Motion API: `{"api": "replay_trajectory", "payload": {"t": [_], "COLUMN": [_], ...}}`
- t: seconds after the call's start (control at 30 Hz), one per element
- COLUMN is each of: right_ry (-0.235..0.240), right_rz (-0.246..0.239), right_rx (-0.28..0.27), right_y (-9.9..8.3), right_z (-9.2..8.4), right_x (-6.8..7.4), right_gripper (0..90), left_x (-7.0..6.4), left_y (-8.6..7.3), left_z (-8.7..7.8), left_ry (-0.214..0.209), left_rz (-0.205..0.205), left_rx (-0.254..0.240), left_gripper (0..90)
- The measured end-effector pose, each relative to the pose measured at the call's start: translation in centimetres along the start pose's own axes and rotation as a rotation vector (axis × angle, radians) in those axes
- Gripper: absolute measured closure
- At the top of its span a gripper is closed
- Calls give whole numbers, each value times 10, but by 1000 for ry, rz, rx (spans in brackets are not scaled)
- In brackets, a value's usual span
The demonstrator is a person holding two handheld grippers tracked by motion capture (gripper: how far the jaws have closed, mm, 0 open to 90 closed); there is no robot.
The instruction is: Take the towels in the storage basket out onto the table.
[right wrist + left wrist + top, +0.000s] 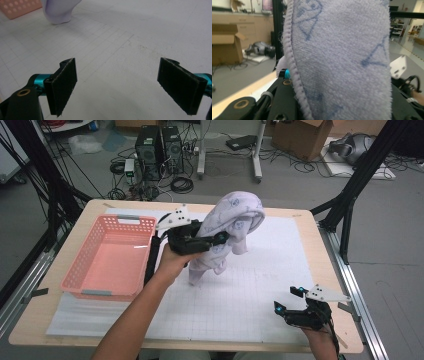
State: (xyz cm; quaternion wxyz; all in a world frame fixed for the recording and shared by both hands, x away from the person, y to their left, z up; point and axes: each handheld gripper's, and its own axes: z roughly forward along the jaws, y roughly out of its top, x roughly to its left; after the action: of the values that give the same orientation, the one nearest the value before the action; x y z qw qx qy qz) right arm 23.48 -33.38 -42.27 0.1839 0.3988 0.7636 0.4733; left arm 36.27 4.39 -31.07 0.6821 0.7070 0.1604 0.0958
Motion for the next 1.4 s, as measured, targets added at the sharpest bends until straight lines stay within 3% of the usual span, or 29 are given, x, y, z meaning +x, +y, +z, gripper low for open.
{"api": "replay_trajectory", "payload": {"t": [0.17,0.2,0.37,0.47,0.53,0.67,0.73,0.8,0.87,0.93,1.0,1.03,1.13,1.23,1.27,1.4], "right_ry": [4,5,10,10,9,9,10,10,11,12,11,11,12,12,13,12], "right_rz": [3,-1,-3,1,3,7,5,7,6,7,4,4,7,3,7,25], "right_rx": [0,3,5,1,4,4,6,9,11,14,14,15,16,14,16,2], "right_y": [0,0,1,0,0,-1,-1,-1,-1,-1,-1,-1,0,0,1,3], "right_z": [1,1,3,2,1,0,1,1,2,3,3,3,4,5,6,10], "right_x": [0,0,-1,-2,-2,-3,-3,-3,-2,-2,-2,-2,0,0,1,1], "right_gripper": [147,147,147,147,147,147,147,147,147,147,147,147,147,147,147,147], "left_x": [7,11,13,19,24,26,29,30,29,24,14,14,-2,-10,-17,-28], "left_y": [-21,-32,-54,-70,-83,-94,-96,-93,-85,-76,-70,-70,-76,-82,-89,-103], "left_z": [15,28,53,59,60,57,52,49,39,29,11,11,-13,-26,-38,-55], "left_ry": [19,24,40,84,119,165,206,225,240,278,273,273,262,263,265,270], "left_rz": [-29,-45,-54,-97,-130,-138,-194,-204,-227,-206,-191,-191,-156,-154,-153,-125], "left_rx": [38,73,154,188,241,247,262,266,232,204,175,175,163,149,138,172], "left_gripper": [602,599,594,581,563,497,369,220,184,181,181,182,182,182,182,182]}}
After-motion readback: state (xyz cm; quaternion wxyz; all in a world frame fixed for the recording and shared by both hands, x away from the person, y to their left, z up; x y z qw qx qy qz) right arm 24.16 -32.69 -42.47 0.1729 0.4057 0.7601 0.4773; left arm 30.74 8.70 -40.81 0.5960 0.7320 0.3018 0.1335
